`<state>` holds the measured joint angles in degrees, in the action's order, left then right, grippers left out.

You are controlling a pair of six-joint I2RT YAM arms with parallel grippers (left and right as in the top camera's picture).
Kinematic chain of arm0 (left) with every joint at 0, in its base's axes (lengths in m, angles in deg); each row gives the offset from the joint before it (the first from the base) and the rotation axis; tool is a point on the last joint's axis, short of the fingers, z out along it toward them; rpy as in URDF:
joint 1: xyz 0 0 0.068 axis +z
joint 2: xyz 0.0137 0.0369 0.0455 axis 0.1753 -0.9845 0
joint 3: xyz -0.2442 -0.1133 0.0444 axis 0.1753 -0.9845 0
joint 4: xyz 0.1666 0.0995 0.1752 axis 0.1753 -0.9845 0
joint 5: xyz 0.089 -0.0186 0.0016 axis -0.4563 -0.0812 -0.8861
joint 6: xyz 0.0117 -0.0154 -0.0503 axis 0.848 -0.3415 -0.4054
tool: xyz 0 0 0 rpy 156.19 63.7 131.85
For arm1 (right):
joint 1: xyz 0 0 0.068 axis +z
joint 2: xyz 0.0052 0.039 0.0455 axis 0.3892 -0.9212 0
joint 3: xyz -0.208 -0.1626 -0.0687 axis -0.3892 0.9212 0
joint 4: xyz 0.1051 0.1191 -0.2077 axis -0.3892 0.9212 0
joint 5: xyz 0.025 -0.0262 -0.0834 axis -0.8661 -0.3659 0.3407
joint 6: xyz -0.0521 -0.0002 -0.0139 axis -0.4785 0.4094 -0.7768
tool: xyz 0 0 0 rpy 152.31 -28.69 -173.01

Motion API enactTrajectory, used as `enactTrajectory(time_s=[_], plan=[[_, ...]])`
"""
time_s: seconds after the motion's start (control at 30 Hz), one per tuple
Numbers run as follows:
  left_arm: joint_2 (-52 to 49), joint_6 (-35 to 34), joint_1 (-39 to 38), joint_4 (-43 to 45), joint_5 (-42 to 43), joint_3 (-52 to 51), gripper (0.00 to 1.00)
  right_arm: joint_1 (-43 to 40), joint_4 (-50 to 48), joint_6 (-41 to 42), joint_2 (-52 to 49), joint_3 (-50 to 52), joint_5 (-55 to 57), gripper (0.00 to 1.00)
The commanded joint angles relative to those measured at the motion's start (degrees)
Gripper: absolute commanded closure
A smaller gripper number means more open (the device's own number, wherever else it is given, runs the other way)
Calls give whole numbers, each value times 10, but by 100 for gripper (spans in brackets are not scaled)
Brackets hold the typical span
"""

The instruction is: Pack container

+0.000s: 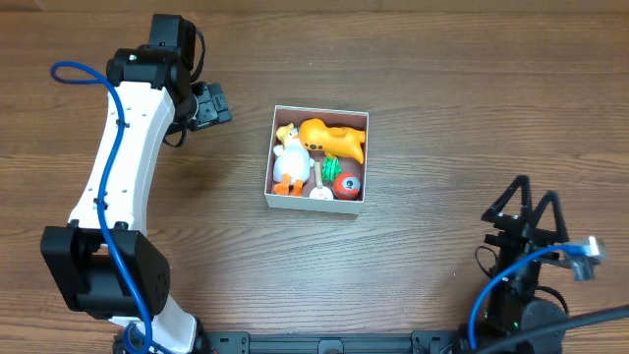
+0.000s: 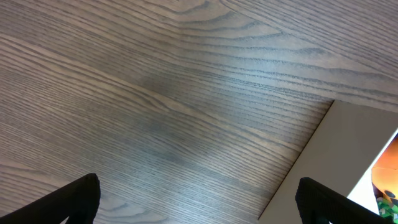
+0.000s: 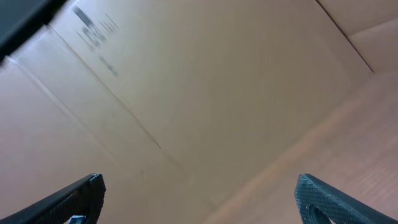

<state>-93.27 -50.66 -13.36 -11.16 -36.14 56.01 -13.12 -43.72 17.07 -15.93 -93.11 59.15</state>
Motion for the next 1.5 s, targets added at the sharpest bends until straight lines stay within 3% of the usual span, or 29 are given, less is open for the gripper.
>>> enactTrajectory(time_s=[0.0,0.23,0.43,0.6,0.83,1.37,1.47], plan=[[15,-2,2,0,-3,10,0,-2,-8,10,7,36,-4,0],[15,-2,2,0,-3,10,0,-2,-71,-2,7,84,-13,0],[15,-2,2,0,-3,10,0,-2,-100,-113,7,84,-102,0],[15,-2,2,0,-3,10,0,-2,-64,-215,7,84,-161,0],[15,-2,2,0,-3,10,0,-3,-4,-221,7,84,-159,0],[15,-2,2,0,-3,10,0,-3,1,-223,7,84,-191,0],[15,-2,2,0,-3,10,0,-3,2,-260,7,84,-197,0]])
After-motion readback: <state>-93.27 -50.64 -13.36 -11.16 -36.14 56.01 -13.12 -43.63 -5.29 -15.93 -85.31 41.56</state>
